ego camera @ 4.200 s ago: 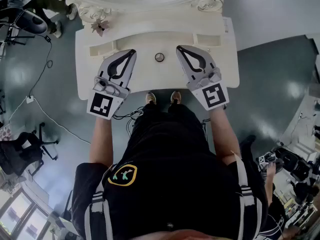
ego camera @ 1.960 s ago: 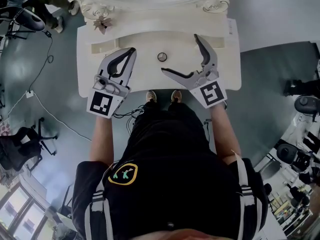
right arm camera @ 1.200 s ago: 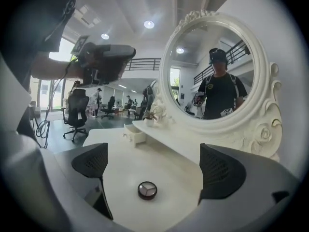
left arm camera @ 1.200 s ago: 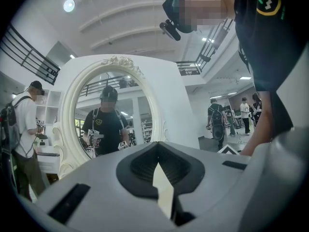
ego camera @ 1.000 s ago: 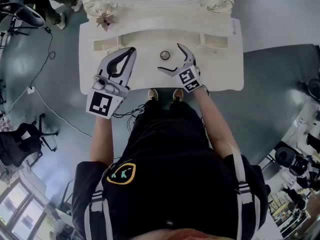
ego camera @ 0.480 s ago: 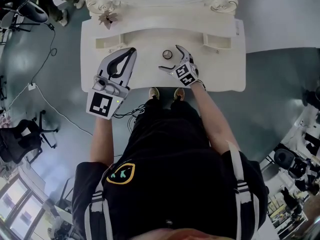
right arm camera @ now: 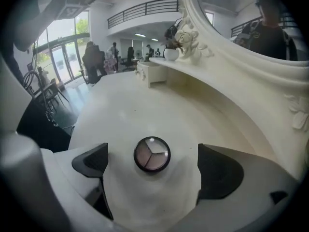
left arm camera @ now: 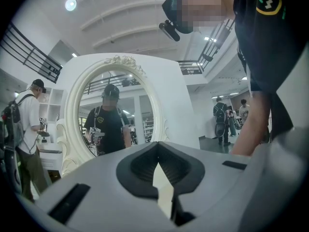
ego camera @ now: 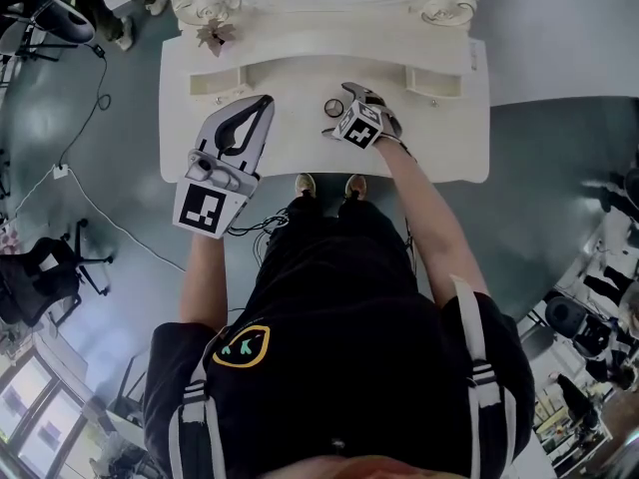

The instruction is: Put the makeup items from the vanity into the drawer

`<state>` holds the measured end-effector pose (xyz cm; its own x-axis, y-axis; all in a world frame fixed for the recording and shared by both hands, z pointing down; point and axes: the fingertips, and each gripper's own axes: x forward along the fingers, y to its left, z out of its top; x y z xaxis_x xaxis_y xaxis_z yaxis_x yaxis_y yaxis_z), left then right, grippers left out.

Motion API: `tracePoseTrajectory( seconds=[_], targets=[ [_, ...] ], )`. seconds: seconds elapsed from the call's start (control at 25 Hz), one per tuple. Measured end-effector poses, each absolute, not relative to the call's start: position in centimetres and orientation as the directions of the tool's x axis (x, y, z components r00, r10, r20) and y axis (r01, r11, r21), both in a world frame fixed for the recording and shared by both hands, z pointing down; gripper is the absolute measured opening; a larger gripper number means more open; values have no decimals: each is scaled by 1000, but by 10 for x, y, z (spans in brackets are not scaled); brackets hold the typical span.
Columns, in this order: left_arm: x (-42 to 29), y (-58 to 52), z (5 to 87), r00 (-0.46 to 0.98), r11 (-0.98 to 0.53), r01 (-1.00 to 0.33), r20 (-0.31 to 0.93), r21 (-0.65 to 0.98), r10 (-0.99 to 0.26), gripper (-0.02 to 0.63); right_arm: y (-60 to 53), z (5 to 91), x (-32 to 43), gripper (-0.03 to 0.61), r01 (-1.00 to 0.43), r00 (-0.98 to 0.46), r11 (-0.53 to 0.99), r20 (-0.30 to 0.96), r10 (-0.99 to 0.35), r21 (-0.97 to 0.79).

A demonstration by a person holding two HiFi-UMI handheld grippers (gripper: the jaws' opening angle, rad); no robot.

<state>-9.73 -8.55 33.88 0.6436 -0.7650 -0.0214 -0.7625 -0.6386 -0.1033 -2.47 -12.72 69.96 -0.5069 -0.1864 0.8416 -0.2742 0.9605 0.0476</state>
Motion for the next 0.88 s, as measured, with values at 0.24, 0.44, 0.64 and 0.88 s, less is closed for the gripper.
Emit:
tracePoseTrajectory(
  seconds=[0.24,0.44,0.64,0.88],
  targets=[
    [-101,-85,342,641,-637,-765,-19,-96,-767,18,-129,703,-42,588,-139,-423,990,902,-92,35],
    [-100,-83,340,645,-640,-762,-30,-95,-764,18,-122,709,-52,549,-19,-323,1000,946,0,-7],
    [-106,-82,340,638,-633,-768,-28,-94,-770,18,-119,712,-53,518,11,-300,999,953,53,-52],
    [-108,-82,339,638,-633,-768,-28,-100,-770,18,-113,709,-55,457,62,-302,997,951,68,-51]
  ],
)
